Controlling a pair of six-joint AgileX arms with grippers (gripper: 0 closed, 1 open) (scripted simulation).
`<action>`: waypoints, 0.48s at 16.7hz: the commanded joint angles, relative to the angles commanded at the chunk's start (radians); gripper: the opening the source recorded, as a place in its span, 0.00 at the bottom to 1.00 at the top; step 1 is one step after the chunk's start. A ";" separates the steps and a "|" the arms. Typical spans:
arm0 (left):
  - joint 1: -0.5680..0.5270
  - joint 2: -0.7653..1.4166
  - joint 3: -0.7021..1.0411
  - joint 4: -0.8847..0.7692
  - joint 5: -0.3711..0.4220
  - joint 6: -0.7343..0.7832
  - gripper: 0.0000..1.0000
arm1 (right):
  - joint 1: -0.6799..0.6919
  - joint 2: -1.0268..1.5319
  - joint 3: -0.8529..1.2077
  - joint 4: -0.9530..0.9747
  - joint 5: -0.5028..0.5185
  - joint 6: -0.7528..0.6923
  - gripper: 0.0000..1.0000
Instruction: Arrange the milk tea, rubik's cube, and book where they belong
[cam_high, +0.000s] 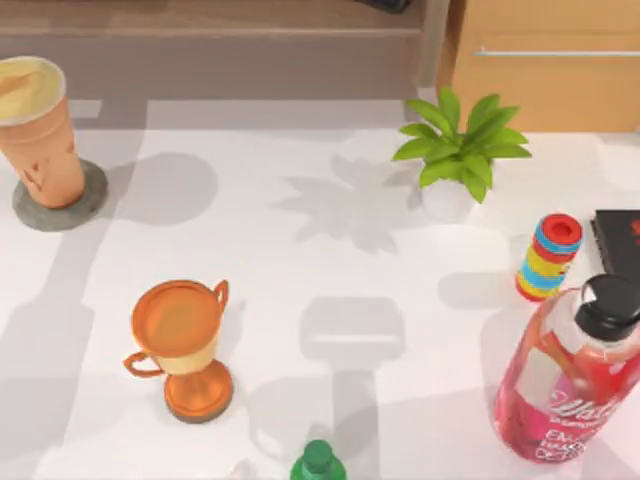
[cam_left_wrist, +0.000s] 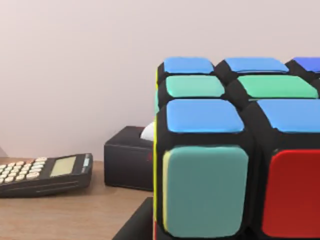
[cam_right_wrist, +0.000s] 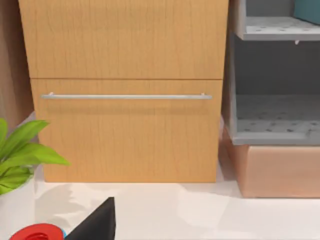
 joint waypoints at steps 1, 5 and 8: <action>-0.003 0.032 0.039 -0.004 0.003 -0.002 0.00 | 0.000 0.000 0.000 0.000 0.000 0.000 1.00; 0.003 0.181 0.182 -0.060 0.035 0.001 0.00 | 0.000 0.000 0.000 0.000 0.000 0.000 1.00; 0.017 0.259 0.226 -0.096 0.060 0.009 0.00 | 0.000 0.000 0.000 0.000 0.000 0.000 1.00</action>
